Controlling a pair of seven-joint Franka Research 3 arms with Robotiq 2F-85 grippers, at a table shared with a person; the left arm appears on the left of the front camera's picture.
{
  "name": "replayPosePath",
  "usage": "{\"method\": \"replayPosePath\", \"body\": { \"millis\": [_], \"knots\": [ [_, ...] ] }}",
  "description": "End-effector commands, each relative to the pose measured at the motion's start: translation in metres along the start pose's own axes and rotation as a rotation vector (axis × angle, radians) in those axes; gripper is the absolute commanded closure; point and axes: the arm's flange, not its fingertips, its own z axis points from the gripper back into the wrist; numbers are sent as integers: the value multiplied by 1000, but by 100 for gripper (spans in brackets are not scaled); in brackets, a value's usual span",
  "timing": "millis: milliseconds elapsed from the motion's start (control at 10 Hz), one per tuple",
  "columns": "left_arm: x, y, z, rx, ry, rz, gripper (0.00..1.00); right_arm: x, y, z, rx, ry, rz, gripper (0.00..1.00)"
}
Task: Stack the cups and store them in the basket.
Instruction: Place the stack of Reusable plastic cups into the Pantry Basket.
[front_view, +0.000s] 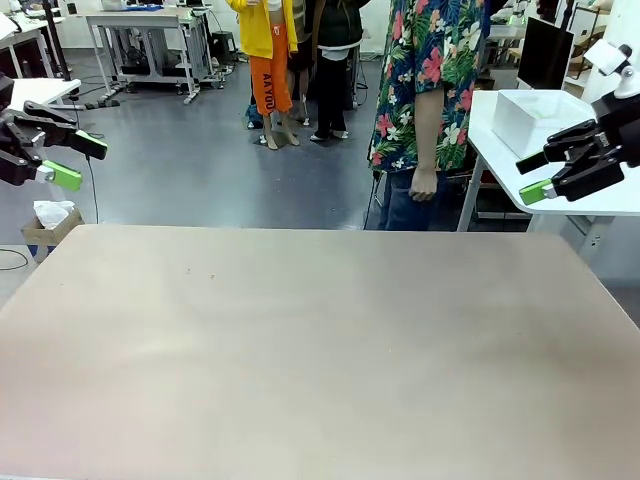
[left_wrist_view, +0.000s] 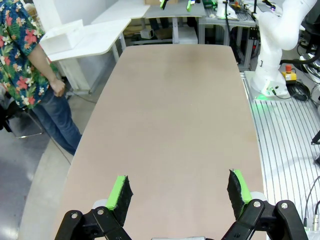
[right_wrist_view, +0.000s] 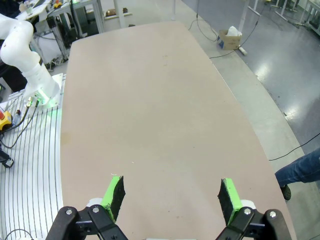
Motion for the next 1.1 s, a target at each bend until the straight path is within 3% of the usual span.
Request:
{"method": "replayPosePath", "body": {
  "millis": [0,1000],
  "knots": [
    [2,1,0,-4,0,2,0,2,0,1,1,-7,-13,0],
    [2,1,0,-4,0,2,0,2,0,1,1,-7,-13,0]
  ]
}}
